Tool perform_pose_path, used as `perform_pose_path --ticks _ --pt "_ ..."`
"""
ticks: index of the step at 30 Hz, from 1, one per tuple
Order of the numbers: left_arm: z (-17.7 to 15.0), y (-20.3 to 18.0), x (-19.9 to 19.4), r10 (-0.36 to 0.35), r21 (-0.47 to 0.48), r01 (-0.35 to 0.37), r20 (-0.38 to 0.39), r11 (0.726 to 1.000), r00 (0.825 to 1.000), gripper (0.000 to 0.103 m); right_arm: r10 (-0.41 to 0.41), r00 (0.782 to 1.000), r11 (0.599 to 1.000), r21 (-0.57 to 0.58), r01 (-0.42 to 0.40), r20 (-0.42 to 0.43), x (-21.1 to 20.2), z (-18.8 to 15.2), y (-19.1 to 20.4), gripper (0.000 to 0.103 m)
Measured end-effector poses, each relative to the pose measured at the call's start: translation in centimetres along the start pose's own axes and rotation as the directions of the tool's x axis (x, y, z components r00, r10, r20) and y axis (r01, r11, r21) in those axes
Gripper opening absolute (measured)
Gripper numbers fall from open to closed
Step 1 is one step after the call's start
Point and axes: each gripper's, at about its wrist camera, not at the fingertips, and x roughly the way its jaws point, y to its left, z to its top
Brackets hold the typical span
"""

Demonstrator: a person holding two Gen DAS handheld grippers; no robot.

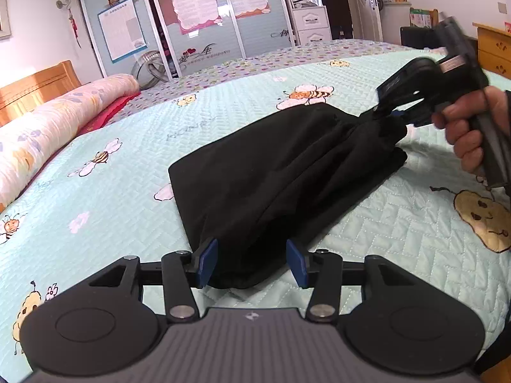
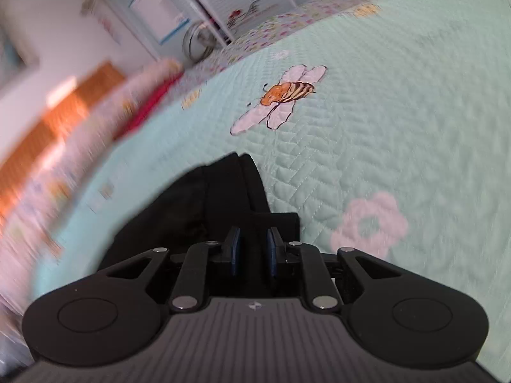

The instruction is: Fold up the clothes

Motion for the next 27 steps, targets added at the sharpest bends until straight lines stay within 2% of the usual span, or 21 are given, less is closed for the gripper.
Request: perform_pose_path --ticks 3,5,6,7,9,10,11,13,16,19,21,22,23,25,27 --pt "0.6 0.5 0.1 -0.005 -0.018 0.006 0.046 1.0 0.999 0.052 0.061 0.993 0.994 -0.092 -0.052 0.097 -3.2 -0.7 2.6 0.022" --pt "1.1 0.2 0.9 -0.004 0.004 0.004 0.046 1.0 0.999 0.053 0.103 0.988 0.986 -0.143 -0.087 0.114 -4.1 -1.1 4.1 0.029" --pt "1.2 -0.1 1.7 -0.01 0.022 0.009 0.026 1.0 1.0 0.056 0.086 0.991 0.982 -0.178 -0.067 0.098 -3.7 -1.5 4.6 0.037" --pt "1.0 -0.4 2.8 -0.022 0.037 0.023 -0.017 0.999 1.0 0.056 0.027 0.997 0.978 -0.21 -0.012 0.07 -2.7 -2.0 4.7 0.042" --pt "-0.1 -0.8 4.7 -0.041 0.043 0.046 -0.094 0.998 0.995 0.056 -0.107 0.994 0.969 -0.226 0.101 -0.017 -0.2 -2.8 3.7 0.042" --pt "-0.7 -1.0 4.9 -0.035 0.058 0.04 -0.099 0.997 0.995 0.056 -0.106 0.994 0.975 -0.197 0.101 -0.016 -0.1 -3.1 2.8 0.042" --pt "-1.1 -1.3 4.5 -0.021 0.078 0.028 -0.085 0.997 0.996 0.056 -0.089 0.996 0.98 -0.178 0.089 0.01 -0.8 -3.3 2.5 0.042" --pt "-1.2 -1.1 3.8 -0.026 0.07 0.031 -0.072 0.997 0.997 0.056 -0.104 0.993 0.972 -0.204 0.113 0.054 -2.4 -3.6 3.5 0.042" --pt "-0.8 -0.3 2.8 -0.034 0.034 0.035 -0.043 0.999 0.999 0.056 -0.108 0.975 0.925 -0.339 0.17 0.194 -5.1 -4.6 6.7 0.042" --pt "-0.3 -0.1 2.9 -0.014 0.028 0.014 -0.013 1.0 1.0 0.059 -0.01 0.97 0.892 -0.435 0.119 0.243 -5.7 -5.1 9.6 0.043" --pt "-0.6 -0.1 4.3 -0.014 0.032 0.016 -0.065 0.999 0.998 0.061 0.01 0.977 0.871 -0.481 0.097 0.215 -4.6 -5.4 10.6 0.046" --pt "-0.7 -0.1 4.4 -0.011 0.027 0.013 -0.071 1.0 0.997 0.061 -0.02 0.984 0.865 -0.49 0.106 0.178 -3.5 -5.4 10.4 0.046" --pt "-0.9 0.1 4.4 -0.007 0.021 0.008 -0.072 1.0 0.997 0.061 -0.089 0.987 0.863 -0.485 0.143 0.132 -2.1 -5.4 9.6 0.046" --pt "-0.6 0.7 3.0 -0.023 -0.022 0.022 -0.038 1.0 0.999 0.06 -0.21 0.976 0.861 -0.461 0.215 0.063 -0.3 -5.5 7.7 0.045" --pt "0.1 1.3 1.8 -0.046 -0.061 0.047 0.021 0.997 0.999 0.06 -0.184 0.979 0.89 -0.407 0.204 0.089 -1.9 -5.1 6.7 0.045"
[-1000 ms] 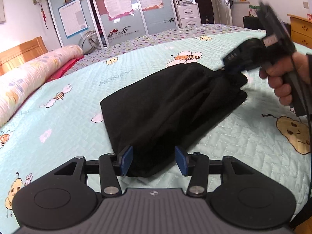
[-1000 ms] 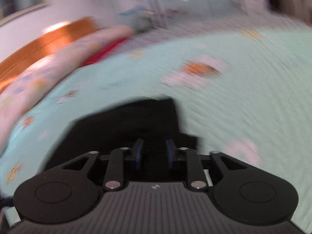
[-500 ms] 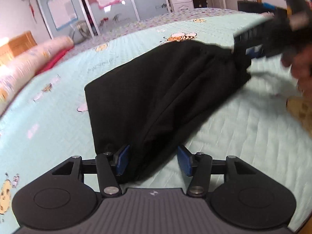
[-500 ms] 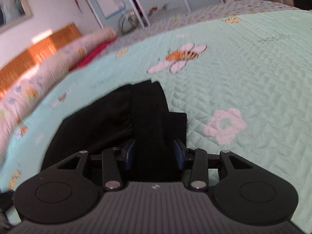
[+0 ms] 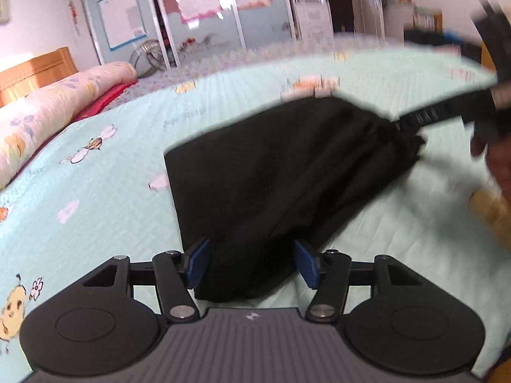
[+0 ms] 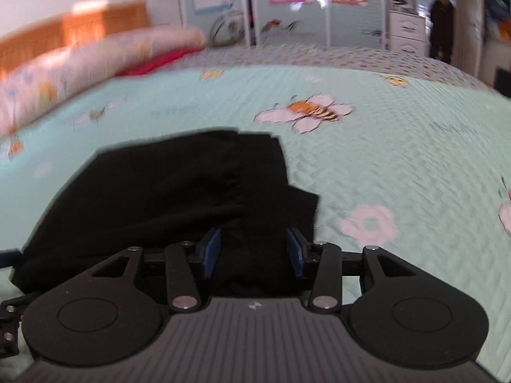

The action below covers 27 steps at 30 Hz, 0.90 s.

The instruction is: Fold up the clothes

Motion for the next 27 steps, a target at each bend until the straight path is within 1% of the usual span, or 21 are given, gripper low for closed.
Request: perform_pose_path --ticks 2,4,5,6,8,9,10,11,12,14,15,17,18,20,21,22,23,24,25,26,27 --pt "1.1 0.0 0.0 -0.015 -0.01 0.016 0.046 1.0 0.999 0.061 0.032 0.998 0.999 0.009 -0.033 0.053 -1.9 0.8 0.2 0.046" --pt "2.3 -0.4 1.2 -0.017 -0.005 0.017 0.069 1.0 0.997 0.061 0.081 0.991 0.996 -0.034 -0.078 0.102 -2.9 1.9 1.8 0.046" --pt "2.8 -0.7 2.2 -0.014 0.0 0.014 0.052 1.0 0.999 0.061 0.103 0.988 0.994 -0.06 -0.097 0.113 -2.9 2.5 2.8 0.047" --pt "2.6 -0.9 3.3 -0.021 -0.003 0.021 0.014 1.0 1.0 0.061 0.116 0.987 0.991 -0.084 -0.107 0.108 -2.3 3.0 3.9 0.048" --pt "2.0 -1.4 5.4 -0.039 -0.015 0.038 -0.068 0.999 0.997 0.061 0.114 0.991 0.987 -0.123 -0.104 0.069 -0.4 3.5 5.5 0.051" --pt "1.5 -1.6 5.4 -0.037 -0.014 0.037 -0.075 0.999 0.996 0.061 0.096 0.995 0.987 -0.133 -0.091 0.035 0.8 3.4 5.7 0.051" --pt "0.9 -1.9 5.2 -0.034 -0.012 0.033 -0.076 0.999 0.997 0.061 0.062 0.998 0.988 -0.139 -0.065 -0.026 2.3 3.2 5.5 0.051" --pt "0.7 -1.9 4.4 -0.033 -0.007 0.032 -0.06 0.999 0.998 0.061 0.012 0.995 0.989 -0.146 -0.027 -0.101 3.6 2.9 5.3 0.049" --pt "0.9 -1.6 3.6 -0.043 -0.008 0.043 -0.034 0.999 0.998 0.061 -0.017 0.99 0.989 -0.145 -0.004 -0.138 4.1 2.6 5.0 0.042" --pt "1.9 -0.3 2.3 -0.056 -0.005 0.056 0.05 0.998 0.997 0.062 0.016 0.996 0.992 -0.123 -0.027 -0.091 2.7 2.9 5.0 0.044" --pt "3.0 0.4 3.1 -0.037 -0.005 0.037 0.064 0.999 0.997 0.066 0.041 0.997 0.991 -0.122 -0.049 -0.065 2.1 3.4 5.2 0.047" --pt "5.4 2.0 5.0 0.007 -0.007 -0.006 0.082 1.0 0.997 0.069 0.069 0.997 0.988 -0.14 -0.07 -0.018 2.0 5.1 5.9 0.054" --pt "6.2 2.8 6.9 0.012 -0.027 -0.01 0.047 1.0 0.999 0.069 0.068 0.998 0.987 -0.146 -0.068 -0.007 2.7 6.0 6.1 0.059" --pt "7.5 4.5 11.2 0.011 -0.073 -0.015 -0.042 0.997 0.999 0.069 0.04 0.999 0.991 -0.129 -0.041 -0.012 5.1 7.7 6.1 0.061" --pt "8.1 5.4 13.3 0.01 -0.096 -0.018 -0.086 0.995 0.996 0.069 0.02 0.999 0.994 -0.103 -0.025 -0.043 6.8 8.3 5.7 0.061" --pt "8.0 6.2 15.2 0.001 -0.123 -0.017 -0.13 0.992 0.992 0.071 -0.002 0.996 0.998 -0.067 -0.004 -0.093 8.6 8.5 5.0 0.06" --pt "7.7 6.9 16.0 -0.019 -0.171 -0.007 -0.147 0.985 0.989 0.077 -0.024 0.989 0.999 -0.032 0.019 -0.143 10.3 8.7 4.4 0.06" --pt "7.3 7.6 16.7 -0.041 -0.222 0.005 -0.157 0.975 0.987 0.079 -0.043 0.983 0.999 0.004 0.044 -0.18 11.2 8.2 3.6 0.06" --pt "7.4 8.0 16.2 -0.043 -0.262 0.002 -0.152 0.965 0.987 0.078 -0.055 0.983 0.997 0.034 0.062 -0.176 11.0 8.3 3.1 0.059" --pt "7.6 8.0 14.9 -0.035 -0.278 -0.002 -0.128 0.96 0.991 0.074 -0.064 0.984 0.995 0.065 0.076 -0.168 10.6 8.4 2.6 0.06" --pt "7.9 8.0 13.6 -0.025 -0.291 -0.005 -0.102 0.957 0.994 0.074 -0.054 0.99 0.993 0.095 0.067 -0.132 9.3 8.8 2.4 0.06"
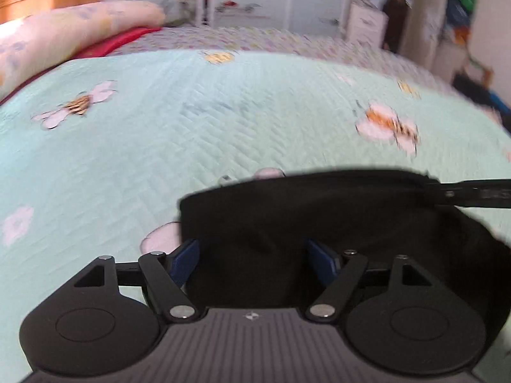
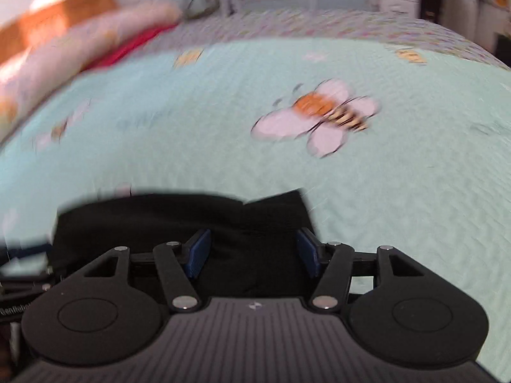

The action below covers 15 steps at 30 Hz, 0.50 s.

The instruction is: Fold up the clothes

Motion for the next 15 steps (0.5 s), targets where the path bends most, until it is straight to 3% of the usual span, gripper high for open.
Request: perform_pose_path --ticks 3,6,9,15 --pt "1.0 -0.2 -3.3 -0.021 -0.031 0.023 0.047 0.999 0.999 0.075 0.045 0.995 0.999 0.002 -0.046 0.085 -4.0 0.0 0.4 0.06" --pt "1.3 -1.5 -6.1 0.007 -0.033 -0.005 0.044 0.999 0.999 0.076 0.05 0.996 0.999 -0.025 -0.048 0.07 -7.0 -0.3 2.2 0.062" --pt "0.6 -2.1 -8.2 0.062 -0.048 -0.061 0.013 0.997 0.998 0.077 0.064 0.997 0.998 -0.029 -0.063 0.045 -9.3 -1.0 3.6 0.076" --pt "-1.8 -3.3 -11.6 0.081 -0.007 -0.081 -0.021 0.997 0.996 0.077 0.033 0.997 0.998 -0.05 -0.03 0.068 -13.1 -3.0 3.9 0.082"
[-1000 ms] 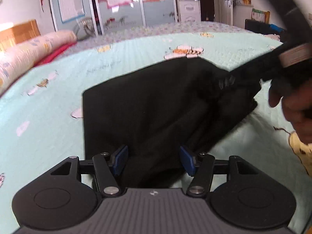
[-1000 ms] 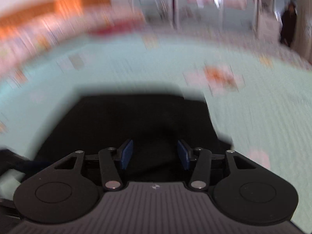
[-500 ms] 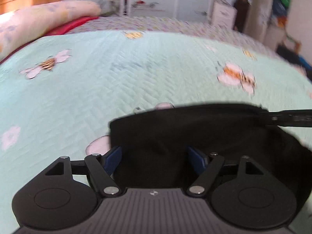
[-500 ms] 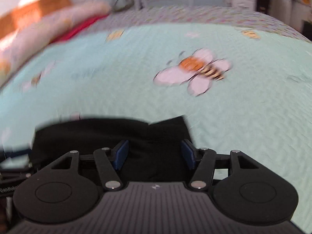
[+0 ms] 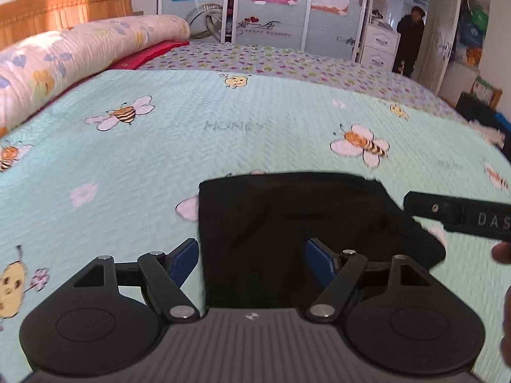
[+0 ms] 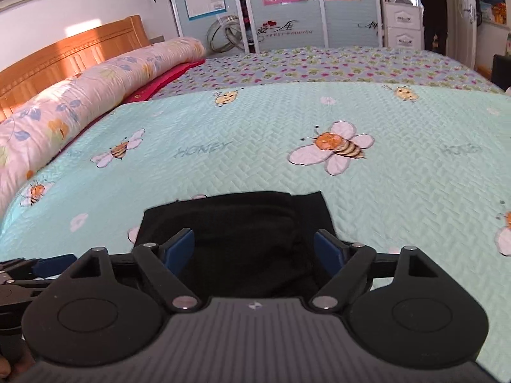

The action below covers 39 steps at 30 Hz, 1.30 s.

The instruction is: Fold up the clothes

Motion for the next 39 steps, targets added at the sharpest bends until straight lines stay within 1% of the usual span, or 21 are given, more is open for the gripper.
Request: perform_pose_path --ticks 2,3,5,10,14,16,19,26,32,39 --pt "-0.6 -0.5 -1.0 0.004 0.008 -0.005 0.004 1.0 1.0 0.078 -0.035 0.999 0.999 -0.002 0.035 -0.002 -0.8 -0.5 -0.3 0.082" --pt "-0.8 -0.7 -1.4 0.006 0.012 -0.006 0.006 1.0 1.0 0.081 -0.051 0.999 0.999 -0.005 0.051 0.005 -1.2 -0.6 -0.4 0.082" --pt "-1.1 -1.2 -2.0 0.012 0.022 -0.013 0.007 1.0 1.0 0.084 -0.085 0.996 0.996 -0.012 0.086 0.026 -2.1 -0.8 -0.6 0.082" --pt "-1.4 -2.7 -3.2 0.014 0.047 -0.015 0.011 0.999 1.0 0.084 -0.158 0.985 0.985 -0.051 0.162 0.068 -4.0 -1.2 -0.1 0.083" --pt "-1.7 -3.4 -4.1 0.021 0.063 -0.022 0.018 0.998 1.0 0.084 -0.191 0.979 0.976 -0.097 0.197 0.074 -5.0 -1.6 0.4 0.083" --pt "-1.9 -3.4 -4.3 0.022 0.06 -0.022 0.013 0.998 1.0 0.084 -0.192 0.979 0.974 -0.112 0.199 0.072 -5.4 -1.8 0.5 0.083" --pt "-1.9 -3.3 -4.6 0.025 0.047 -0.025 0.007 0.999 1.0 0.084 -0.184 0.98 0.976 -0.104 0.191 0.075 -5.9 -1.9 0.5 0.083" --pt "-1.9 -3.0 -4.9 0.039 0.037 -0.039 0.002 0.999 0.999 0.084 -0.138 0.988 0.984 -0.107 0.145 0.071 -6.4 -2.2 1.3 0.083" --pt "-1.8 -2.5 -5.0 0.045 0.02 -0.045 0.003 0.999 0.999 0.084 -0.134 0.988 0.978 -0.15 0.143 0.071 -6.3 -2.4 2.6 0.083" --pt "-1.7 -2.3 -5.1 0.042 0.013 -0.042 0.004 0.999 0.999 0.084 -0.137 0.988 0.978 -0.147 0.146 0.071 -6.4 -2.4 2.9 0.083"
